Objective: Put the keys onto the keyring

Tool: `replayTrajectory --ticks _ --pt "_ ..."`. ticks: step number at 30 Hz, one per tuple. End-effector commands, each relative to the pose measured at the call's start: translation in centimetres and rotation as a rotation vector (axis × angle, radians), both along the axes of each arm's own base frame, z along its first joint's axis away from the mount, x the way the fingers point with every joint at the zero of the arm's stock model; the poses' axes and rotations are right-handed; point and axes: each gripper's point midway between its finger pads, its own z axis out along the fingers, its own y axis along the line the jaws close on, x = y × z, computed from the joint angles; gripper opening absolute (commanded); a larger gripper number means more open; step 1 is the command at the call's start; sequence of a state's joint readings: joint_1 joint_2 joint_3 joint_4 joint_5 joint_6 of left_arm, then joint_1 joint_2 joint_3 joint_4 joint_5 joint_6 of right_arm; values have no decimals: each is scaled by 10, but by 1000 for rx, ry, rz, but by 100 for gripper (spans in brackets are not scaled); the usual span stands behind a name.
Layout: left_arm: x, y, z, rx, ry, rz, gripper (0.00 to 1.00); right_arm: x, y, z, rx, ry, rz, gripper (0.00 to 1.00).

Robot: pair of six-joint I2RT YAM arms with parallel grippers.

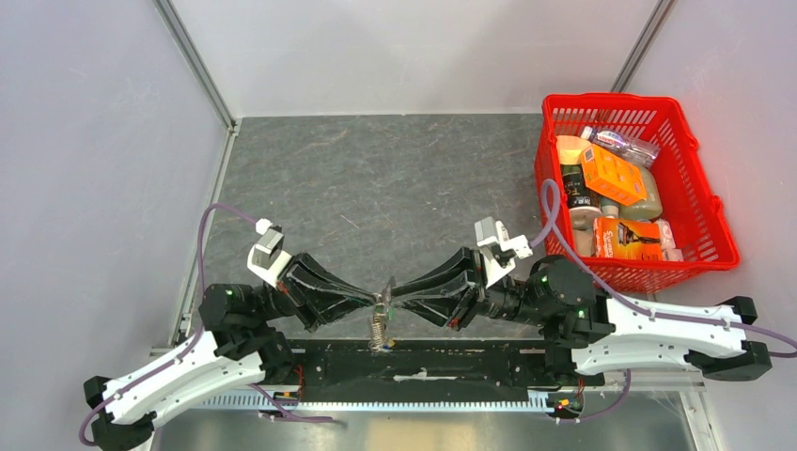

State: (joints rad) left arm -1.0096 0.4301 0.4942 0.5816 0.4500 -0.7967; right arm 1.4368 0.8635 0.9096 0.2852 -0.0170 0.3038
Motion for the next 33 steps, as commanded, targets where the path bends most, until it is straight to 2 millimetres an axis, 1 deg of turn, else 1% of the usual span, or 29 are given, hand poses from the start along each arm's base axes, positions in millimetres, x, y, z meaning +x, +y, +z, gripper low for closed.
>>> replayTrajectory --ticks 1,4,6,8,10,12,13,15,17,18,20,23,26,28,30,31,33 --pt "-4 10 16 -51 -7 -3 2 0 -14 14 36 -11 -13 28" --pt "-5 9 14 -45 -13 -9 2 0 -18 15 31 -12 -14 31" --pt "-8 8 14 -40 -23 -17 2 6 -21 13 9 -6 -48 33" --pt "-11 8 12 -25 -35 -31 2 13 -24 6 -35 8 -89 34" --pt "-12 8 11 -10 -43 -36 2 27 -27 -6 -126 41 -167 35" --pt "-12 9 10 1 -45 -25 2 45 -32 -34 -273 92 -278 37" --pt "-13 10 9 3 -49 -22 2 59 -38 -47 -329 133 -365 39" --pt "-13 12 5 15 -54 -14 2 90 -61 -82 -461 183 -586 41" --pt "-13 13 2 17 -57 -5 2 109 -82 -106 -522 228 -748 46" --pt "-13 14 1 18 -59 -2 2 115 -90 -114 -533 245 -798 48" --pt "-14 15 -1 18 -64 3 2 122 -101 -128 -539 276 -850 52" --pt "-16 18 -1 17 -80 7 2 131 -112 -153 -605 329 -896 54" --pt "-19 21 -1 18 -95 3 2 142 -117 -188 -734 404 -945 55" --pt "-21 23 -1 16 -106 2 2 149 -113 -217 -804 476 -956 53" --pt "-23 25 0 11 -113 3 2 163 -118 -239 -826 569 -1004 50" --pt "-23 26 -1 11 -113 3 2 170 -122 -248 -827 603 -1028 50" --pt "-23 27 -1 11 -115 5 2 183 -133 -270 -822 692 -1074 45"
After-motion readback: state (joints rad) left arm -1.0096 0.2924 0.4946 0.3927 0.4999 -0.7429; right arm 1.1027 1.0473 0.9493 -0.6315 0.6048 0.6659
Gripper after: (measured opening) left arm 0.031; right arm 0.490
